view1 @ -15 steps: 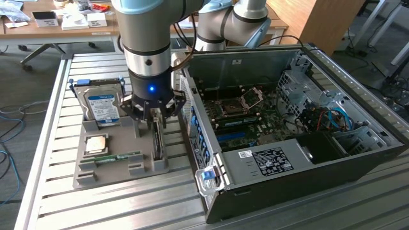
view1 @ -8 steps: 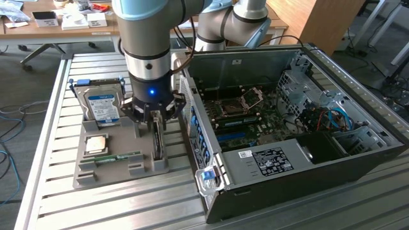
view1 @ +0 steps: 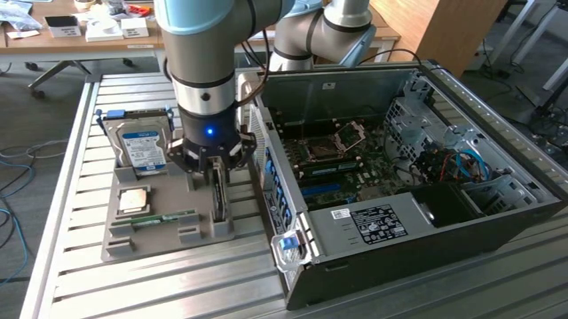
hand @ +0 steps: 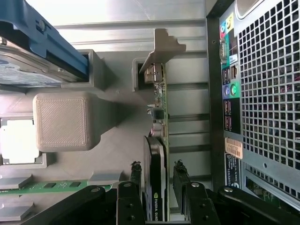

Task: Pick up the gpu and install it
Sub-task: 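Pick up the gpu and move the gpu toward the slot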

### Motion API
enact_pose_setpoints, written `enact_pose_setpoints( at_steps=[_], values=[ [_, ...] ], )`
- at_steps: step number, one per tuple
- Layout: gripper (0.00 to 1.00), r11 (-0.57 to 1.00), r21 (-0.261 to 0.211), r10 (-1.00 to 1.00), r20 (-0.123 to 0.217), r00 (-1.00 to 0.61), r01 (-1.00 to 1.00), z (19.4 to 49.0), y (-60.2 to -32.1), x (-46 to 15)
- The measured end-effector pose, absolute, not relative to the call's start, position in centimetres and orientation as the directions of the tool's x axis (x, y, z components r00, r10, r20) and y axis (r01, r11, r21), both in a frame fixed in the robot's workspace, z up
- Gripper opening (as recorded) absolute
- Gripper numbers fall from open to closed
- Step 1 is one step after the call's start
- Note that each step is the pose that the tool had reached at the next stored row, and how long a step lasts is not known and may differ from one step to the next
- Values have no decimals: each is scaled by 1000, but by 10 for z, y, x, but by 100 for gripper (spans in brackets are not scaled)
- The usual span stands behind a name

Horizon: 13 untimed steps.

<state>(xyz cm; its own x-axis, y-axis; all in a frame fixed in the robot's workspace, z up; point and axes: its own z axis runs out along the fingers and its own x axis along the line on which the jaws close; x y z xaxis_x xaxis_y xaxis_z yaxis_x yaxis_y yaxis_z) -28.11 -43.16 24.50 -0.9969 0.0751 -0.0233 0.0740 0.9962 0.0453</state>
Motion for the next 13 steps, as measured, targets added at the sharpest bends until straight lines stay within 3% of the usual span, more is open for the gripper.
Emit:
enact_pose_setpoints(
  at_steps=[13],
  values=[
    [42, 996, 45, 75, -23, -997, 74, 233, -432, -281]
  ],
)
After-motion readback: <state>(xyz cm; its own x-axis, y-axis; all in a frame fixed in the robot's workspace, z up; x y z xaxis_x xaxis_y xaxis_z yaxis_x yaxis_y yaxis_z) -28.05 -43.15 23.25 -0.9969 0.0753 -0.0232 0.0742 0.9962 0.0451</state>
